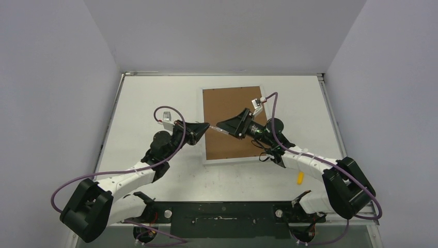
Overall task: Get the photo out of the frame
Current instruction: Adjust the screwdriver.
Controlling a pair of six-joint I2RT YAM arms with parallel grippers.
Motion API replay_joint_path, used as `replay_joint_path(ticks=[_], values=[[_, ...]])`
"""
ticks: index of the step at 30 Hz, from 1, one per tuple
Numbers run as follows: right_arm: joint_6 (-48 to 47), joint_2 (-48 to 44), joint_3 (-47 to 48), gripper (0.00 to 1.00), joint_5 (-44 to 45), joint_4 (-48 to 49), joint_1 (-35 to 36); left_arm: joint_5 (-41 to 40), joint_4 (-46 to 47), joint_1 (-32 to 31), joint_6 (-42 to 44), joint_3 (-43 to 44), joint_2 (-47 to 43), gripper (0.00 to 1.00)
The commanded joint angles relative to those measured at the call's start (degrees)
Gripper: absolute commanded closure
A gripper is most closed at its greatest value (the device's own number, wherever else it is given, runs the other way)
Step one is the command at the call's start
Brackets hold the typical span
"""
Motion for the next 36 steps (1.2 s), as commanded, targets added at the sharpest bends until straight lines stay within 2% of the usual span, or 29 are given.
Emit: replay_joint_path(ticks=[1,5,10,17,25,28,32,36], values=[[9.2,-0.1,0.0,0.18,2.2,2.9,0.7,-2.4,6.1,-0.5,0.2,-0.9,-0.4,1.0],[6.2,-0.7,3.5,0.19,4.6,-8.9,2.3,-3.1,6.2,-0.8,0.5,-0.9,-0.5,1.0],[7.5,0.8,4.9,0.27,3.7,-11.4,3.3,-3.2,6.3,-1.1,1.0,-0.7,-0.1,1.0],[11.6,2.8,4.3,0.51,2.5,-7.2,3.4,-3.7,5.5,-1.4,1.7,-0.7,-0.2,1.0],[14.4,2.5,2.2,0.53,4.0,-2.5,3.3,-3.9,6.0,-1.5,1.6,-1.1,-0.2,1.0],[14.9,2.6,2.1,0.57,4.0,-2.0,3.1,-3.7,5.9,-1.5,1.5,-1.2,-0.2,1.0],[15.2,2.3,1.7,0.72,4.0,-1.8,2.7,-3.8,6.0,-1.5,1.5,-1.4,-0.2,1.0],[15.5,1.9,1.1,0.73,4.3,-1.5,2.4,-3.8,5.9,-1.5,1.3,-1.5,-0.3,1.0]])
